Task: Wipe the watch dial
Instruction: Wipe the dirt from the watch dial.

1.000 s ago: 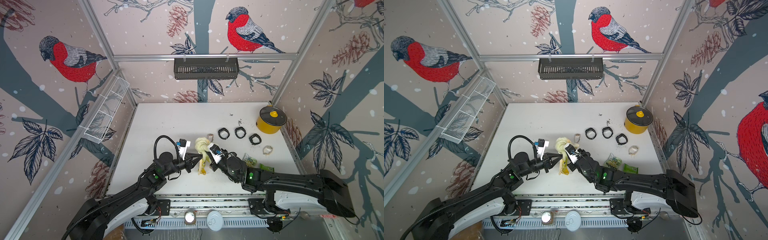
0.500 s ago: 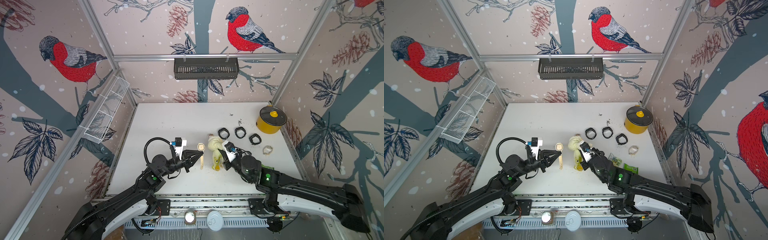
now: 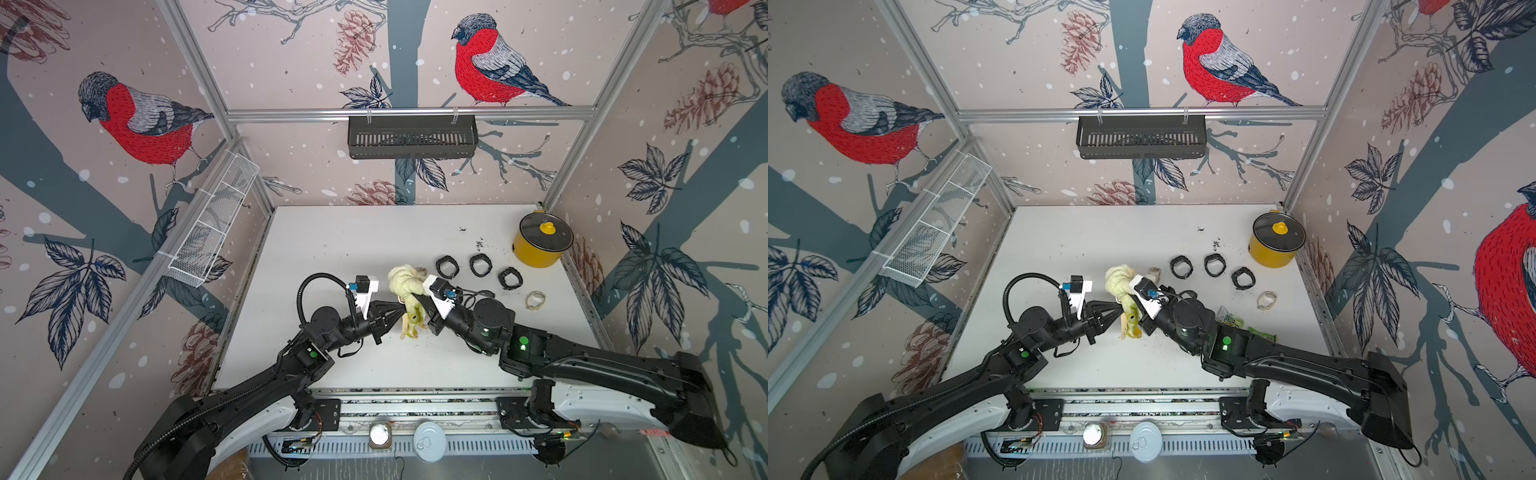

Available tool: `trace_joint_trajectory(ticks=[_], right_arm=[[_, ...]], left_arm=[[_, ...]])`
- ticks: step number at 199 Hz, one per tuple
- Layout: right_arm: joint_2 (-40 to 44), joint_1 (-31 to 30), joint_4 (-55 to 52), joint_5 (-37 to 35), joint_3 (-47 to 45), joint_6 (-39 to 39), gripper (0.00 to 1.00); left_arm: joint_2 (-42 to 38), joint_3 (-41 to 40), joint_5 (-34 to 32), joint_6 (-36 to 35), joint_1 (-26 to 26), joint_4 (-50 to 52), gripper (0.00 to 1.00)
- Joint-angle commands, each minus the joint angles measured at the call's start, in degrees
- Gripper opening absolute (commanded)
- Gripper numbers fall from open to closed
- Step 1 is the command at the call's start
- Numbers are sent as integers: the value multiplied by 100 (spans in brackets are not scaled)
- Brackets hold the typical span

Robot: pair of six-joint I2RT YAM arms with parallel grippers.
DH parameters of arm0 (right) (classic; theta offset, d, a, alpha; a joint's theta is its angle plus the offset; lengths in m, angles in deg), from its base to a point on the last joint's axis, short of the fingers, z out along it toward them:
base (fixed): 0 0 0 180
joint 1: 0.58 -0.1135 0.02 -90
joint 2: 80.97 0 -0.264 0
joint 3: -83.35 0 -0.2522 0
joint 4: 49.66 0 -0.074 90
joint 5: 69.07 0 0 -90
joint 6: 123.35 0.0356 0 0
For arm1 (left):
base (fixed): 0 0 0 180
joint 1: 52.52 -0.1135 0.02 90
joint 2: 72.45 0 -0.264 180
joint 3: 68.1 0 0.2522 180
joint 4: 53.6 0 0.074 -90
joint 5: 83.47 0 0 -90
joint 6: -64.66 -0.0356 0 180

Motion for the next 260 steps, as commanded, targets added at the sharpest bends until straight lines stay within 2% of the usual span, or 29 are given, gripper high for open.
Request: trace_joint_trajectory(ticks=[1,71,102,151,180,215,242,260], right_arm=[[-238,-87,362,188,141,-108,2],[-695,-251,168,-286,-522,152,2],[-963,-251,300,-777,-879,251,2],[-912,-194,295,-1178,-1005,203,2],[-564,-32,178,-1258,-1043,234,2],[330,115,-96,-1192,-1035,273,2],[1050,136,-155,-895,-843,55,2],[1232,136,98,-531,-692,-158,2]], left_arm=[[10,25,88,-40,-1,-395,0],[-96,60,-49,-46,1,-432,0],[-172,47,-147,-39,1,-506,0],[-351,-3,-158,-29,1,-477,0],[-539,-105,-170,-49,1,-444,0],[-672,-177,-134,-97,1,-313,0],[-690,-213,-138,-98,1,-277,0],[-667,-243,-125,-88,1,-310,0]])
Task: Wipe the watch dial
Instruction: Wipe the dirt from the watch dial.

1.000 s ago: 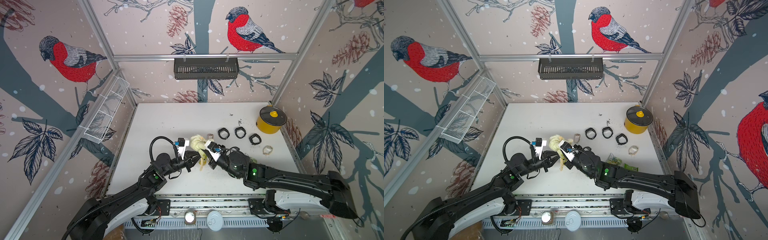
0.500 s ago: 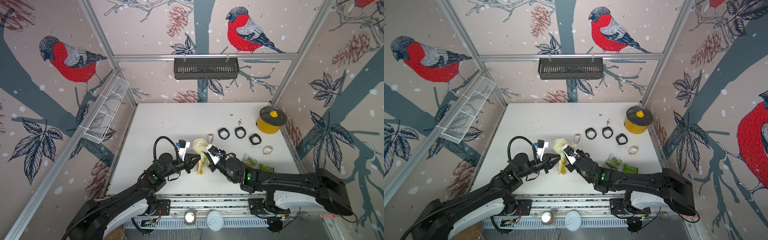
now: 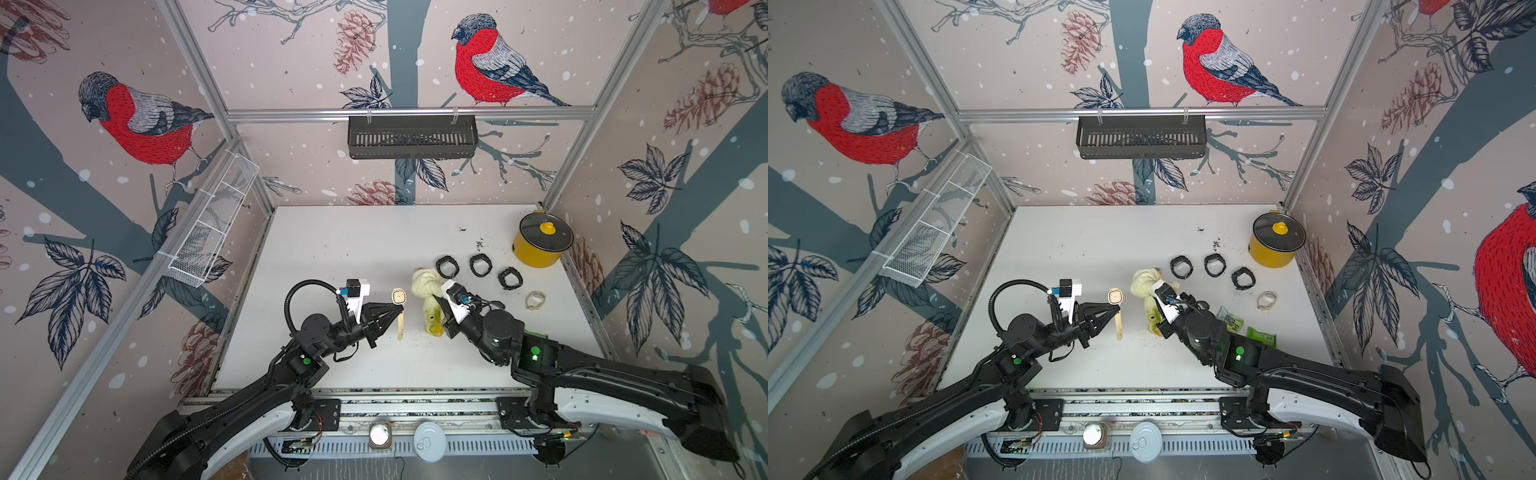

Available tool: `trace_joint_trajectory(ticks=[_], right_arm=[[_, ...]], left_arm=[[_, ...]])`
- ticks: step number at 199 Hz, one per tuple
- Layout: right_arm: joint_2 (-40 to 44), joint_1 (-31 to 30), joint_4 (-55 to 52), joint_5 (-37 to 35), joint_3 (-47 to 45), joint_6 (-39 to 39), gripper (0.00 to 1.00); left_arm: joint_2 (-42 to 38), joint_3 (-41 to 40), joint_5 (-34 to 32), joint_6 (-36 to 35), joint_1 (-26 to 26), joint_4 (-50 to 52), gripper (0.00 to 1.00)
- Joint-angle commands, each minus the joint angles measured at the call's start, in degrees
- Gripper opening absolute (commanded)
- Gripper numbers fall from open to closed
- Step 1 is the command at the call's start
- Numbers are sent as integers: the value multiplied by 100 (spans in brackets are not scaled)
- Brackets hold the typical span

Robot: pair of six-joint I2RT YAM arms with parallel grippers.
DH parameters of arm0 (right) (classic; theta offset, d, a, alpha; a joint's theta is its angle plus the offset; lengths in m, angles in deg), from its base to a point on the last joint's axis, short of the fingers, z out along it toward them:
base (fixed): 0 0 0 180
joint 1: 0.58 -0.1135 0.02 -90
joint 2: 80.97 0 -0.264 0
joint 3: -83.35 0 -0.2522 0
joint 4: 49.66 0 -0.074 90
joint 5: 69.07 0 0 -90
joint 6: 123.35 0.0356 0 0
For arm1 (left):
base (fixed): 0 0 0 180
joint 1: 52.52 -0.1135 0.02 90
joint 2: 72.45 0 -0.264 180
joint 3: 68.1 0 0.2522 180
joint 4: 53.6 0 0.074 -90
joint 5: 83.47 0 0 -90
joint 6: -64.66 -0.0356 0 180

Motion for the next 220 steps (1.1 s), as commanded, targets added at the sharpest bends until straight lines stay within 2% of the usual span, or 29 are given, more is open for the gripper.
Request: trace_joint_trajectory(ticks=[1,27,74,112,153,220], right_arm=[[190,-2,363,504,186,-303,2],[-169,-62,640,944,547,-376,2],[-1146,-394,941,970,1065,-573,2],[-1573,-527,875,744,924,-339,2],[-1671,-591,597,328,570,-35,2],[-1317,-519,412,-472,79,166,2]], left_arm=[[11,-25,69,-49,1,-337,0],[98,-34,93,-7,6,-430,0],[258,-60,93,139,1,-660,0],[262,-22,111,154,-1,-711,0],[146,-93,-33,137,1,-712,0],[-152,-137,-99,72,1,-537,0]])
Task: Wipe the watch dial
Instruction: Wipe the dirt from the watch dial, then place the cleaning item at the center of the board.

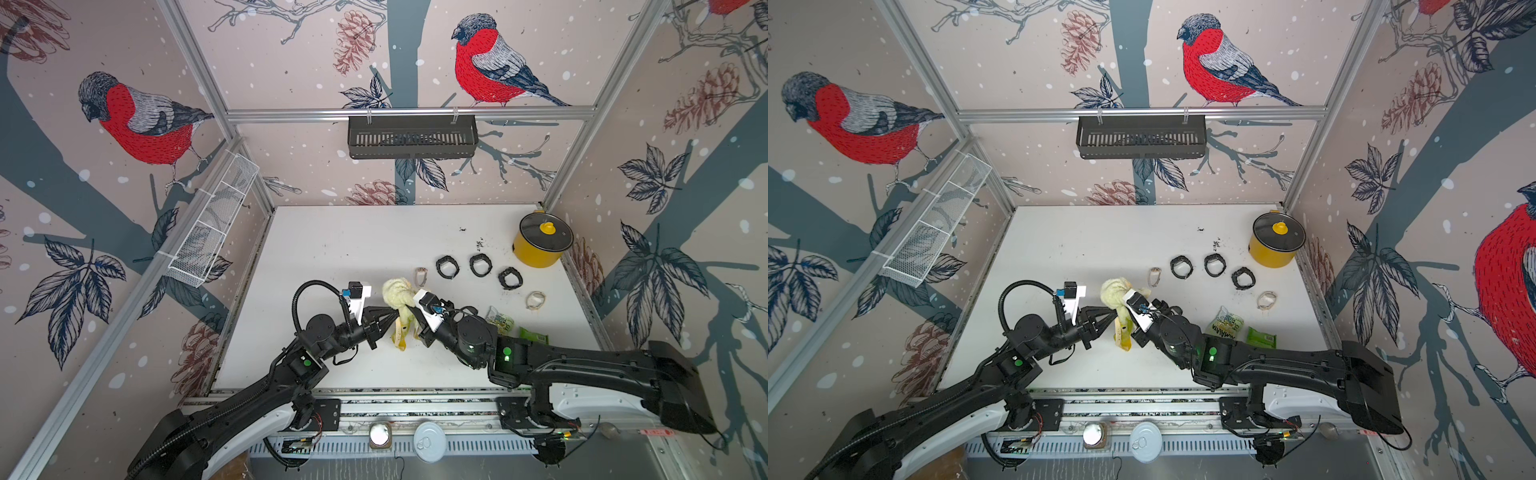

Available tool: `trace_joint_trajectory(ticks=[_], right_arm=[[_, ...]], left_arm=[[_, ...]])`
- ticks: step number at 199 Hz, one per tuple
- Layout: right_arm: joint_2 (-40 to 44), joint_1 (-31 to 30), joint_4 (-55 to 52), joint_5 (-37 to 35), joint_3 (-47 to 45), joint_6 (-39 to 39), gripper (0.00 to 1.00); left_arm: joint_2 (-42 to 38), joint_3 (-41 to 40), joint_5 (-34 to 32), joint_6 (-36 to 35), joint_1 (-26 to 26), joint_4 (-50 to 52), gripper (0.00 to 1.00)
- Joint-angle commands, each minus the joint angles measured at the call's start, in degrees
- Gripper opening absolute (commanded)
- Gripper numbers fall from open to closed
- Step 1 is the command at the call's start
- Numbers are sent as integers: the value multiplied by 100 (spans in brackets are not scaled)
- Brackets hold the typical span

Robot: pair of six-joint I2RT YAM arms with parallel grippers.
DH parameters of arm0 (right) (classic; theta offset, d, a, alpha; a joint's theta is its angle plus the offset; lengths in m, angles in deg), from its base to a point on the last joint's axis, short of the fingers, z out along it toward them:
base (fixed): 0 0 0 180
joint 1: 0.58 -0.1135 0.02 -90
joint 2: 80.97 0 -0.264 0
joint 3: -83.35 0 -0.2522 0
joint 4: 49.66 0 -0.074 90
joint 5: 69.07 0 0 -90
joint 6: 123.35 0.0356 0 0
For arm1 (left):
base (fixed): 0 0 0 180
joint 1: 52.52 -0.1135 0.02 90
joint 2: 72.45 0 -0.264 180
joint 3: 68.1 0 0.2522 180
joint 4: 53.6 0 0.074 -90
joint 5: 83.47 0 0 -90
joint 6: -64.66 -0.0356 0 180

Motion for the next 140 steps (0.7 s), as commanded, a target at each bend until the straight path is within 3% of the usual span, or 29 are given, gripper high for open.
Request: trace_joint_trajectory(ticks=[1,39,75,99,140], right_arm=[[98,79,-594,-549,-112,142,2],[594,393,-1135,-977,-364,626,3],[1058,802,-1393,-471,-1048,1379,6],[920,955,-1413,-105,-1453,1974,6],[284,1015,-1191,-499,-1960,2954,6]], left_arm=[[-125,36,107,-91,1,-939,0],[-319,-8,88,-163,1,-803,0],[-498,-157,106,-298,1,-970,0],[-601,-291,258,-459,1,-1298,0],[-804,-319,622,-1241,1,-1238,0]])
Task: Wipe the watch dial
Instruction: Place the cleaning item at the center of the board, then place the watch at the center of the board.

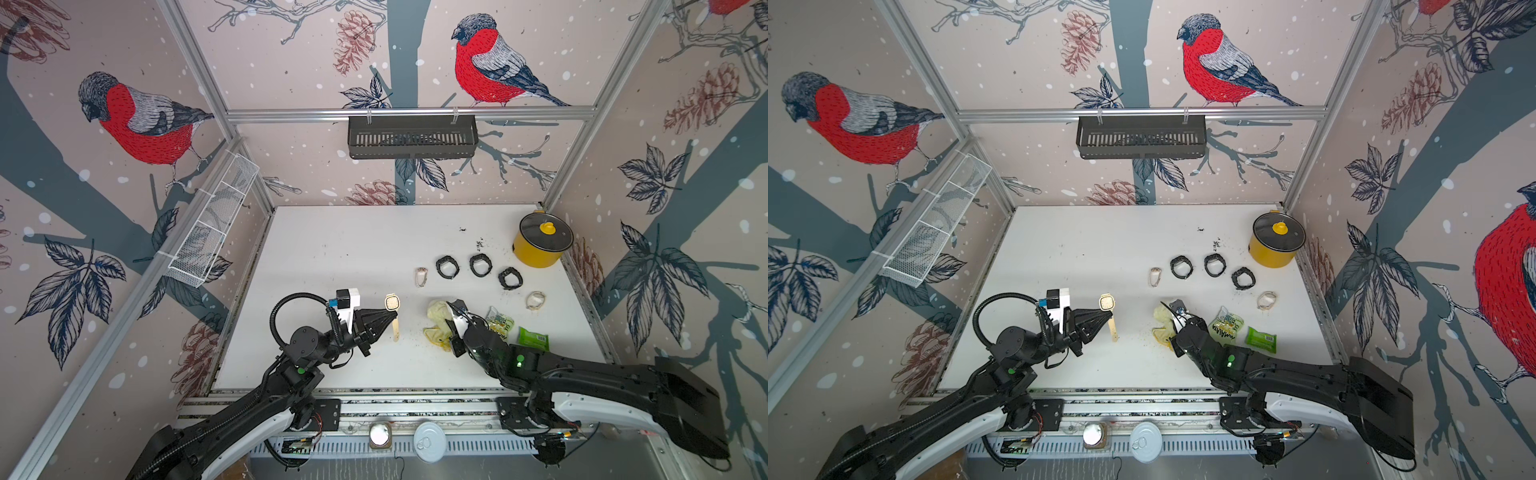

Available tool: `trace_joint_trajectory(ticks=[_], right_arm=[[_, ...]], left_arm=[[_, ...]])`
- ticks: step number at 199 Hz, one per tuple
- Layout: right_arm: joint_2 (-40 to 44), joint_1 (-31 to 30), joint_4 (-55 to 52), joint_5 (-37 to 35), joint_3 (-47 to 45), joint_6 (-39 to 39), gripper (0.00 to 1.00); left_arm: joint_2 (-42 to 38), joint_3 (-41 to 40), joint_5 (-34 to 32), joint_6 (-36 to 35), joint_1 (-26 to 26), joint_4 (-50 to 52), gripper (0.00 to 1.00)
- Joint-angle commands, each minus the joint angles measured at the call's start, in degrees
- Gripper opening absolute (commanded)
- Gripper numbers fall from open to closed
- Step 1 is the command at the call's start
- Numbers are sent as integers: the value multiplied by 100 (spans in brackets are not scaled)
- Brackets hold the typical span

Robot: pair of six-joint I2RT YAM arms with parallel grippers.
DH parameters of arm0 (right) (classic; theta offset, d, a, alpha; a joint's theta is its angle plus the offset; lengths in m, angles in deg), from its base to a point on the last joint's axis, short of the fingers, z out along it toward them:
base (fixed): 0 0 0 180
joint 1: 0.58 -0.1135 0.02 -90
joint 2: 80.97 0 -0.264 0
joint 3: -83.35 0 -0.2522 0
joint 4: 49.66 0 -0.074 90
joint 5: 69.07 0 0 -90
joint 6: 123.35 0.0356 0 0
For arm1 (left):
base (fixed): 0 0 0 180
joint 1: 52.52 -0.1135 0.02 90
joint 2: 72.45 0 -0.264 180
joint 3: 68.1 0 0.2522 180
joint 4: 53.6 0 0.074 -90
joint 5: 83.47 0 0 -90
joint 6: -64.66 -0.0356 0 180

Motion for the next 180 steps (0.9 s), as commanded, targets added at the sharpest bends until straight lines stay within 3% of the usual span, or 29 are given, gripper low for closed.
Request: trace_joint_trajectory(ticks=[1,18,38,55,78,91,104,145,180], right_arm=[[-264,47,227,-169,-158,834,7],[-559,56,307,-139,-74,946,21],[-1018,136,184,-253,132,1285,25],[-1387,156,-57,-368,429,1469,37],[-1772,162,-573,-584,963,1533,57],[-1771,146,-776,-547,1166,1387,62],[-1611,138,-945,-658,1262,1416,73],[-424,254,-1052,-604,1186,1058,82],[528,538,-1227,-545,1140,760,82]], left_arm=[[-115,-18,340,-604,1,-383,0],[-221,-84,283,-670,1,-386,0],[-330,-191,211,-685,1,-469,0],[-394,-159,-21,-645,1,-241,0],[-298,71,-589,-612,2,495,0],[-62,350,-864,-609,1,1046,0],[296,652,-1000,-612,-15,1508,0],[1099,1032,-1159,-678,-148,1601,0],[1725,1224,-864,-388,-839,1510,0]])
